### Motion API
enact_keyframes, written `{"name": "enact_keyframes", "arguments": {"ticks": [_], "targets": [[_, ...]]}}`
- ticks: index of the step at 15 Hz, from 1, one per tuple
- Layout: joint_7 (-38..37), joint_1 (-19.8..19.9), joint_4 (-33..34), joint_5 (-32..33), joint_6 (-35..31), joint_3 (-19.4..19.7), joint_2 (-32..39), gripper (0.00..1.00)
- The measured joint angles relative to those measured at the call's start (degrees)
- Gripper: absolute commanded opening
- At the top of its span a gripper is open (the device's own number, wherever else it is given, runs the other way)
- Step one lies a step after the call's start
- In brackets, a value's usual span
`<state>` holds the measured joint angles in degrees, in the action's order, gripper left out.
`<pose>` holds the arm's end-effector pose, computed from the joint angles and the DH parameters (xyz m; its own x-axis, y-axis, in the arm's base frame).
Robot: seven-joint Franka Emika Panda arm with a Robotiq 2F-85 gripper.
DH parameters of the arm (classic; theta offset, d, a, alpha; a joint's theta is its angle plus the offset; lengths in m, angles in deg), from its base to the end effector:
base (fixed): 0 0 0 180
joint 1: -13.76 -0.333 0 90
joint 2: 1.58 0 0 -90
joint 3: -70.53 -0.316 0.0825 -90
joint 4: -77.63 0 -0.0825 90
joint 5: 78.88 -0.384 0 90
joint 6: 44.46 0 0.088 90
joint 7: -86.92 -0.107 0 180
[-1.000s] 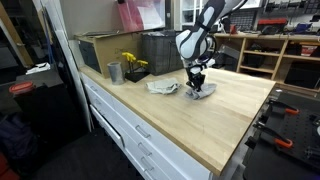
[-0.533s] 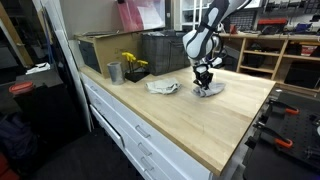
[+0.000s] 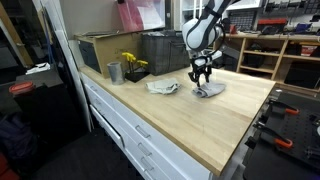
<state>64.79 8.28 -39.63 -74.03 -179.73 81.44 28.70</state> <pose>0.5684 -0.0565 0.1667 0.9060 -0.3985 -0.1424 -0.3658 -0.9067 0.2099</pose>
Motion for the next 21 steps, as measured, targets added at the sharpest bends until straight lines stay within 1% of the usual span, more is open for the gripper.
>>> {"name": "enact_keyframes", "arguments": {"ticks": [3, 5, 8, 10, 15, 21], "targets": [[-0.6, -0.2, 1.2, -1.2, -1.8, -2.7, -2.8, 1.00], [-0.6, -0.2, 3.6, -2.7, -3.0, -4.5, -2.5, 1.00], [-0.6, -0.2, 8.9, -4.5, -3.7, -6.6, 0.2, 1.00], [-0.4, -0.2, 12.8, -5.1, -3.9, -7.3, 3.2, 1.00], [0.5, 0.1, 22.7, -5.5, -4.1, -7.3, 12.1, 1.00], [0.7, 0.2, 33.7, -3.8, -3.9, -4.8, 20.4, 1.00]]}}
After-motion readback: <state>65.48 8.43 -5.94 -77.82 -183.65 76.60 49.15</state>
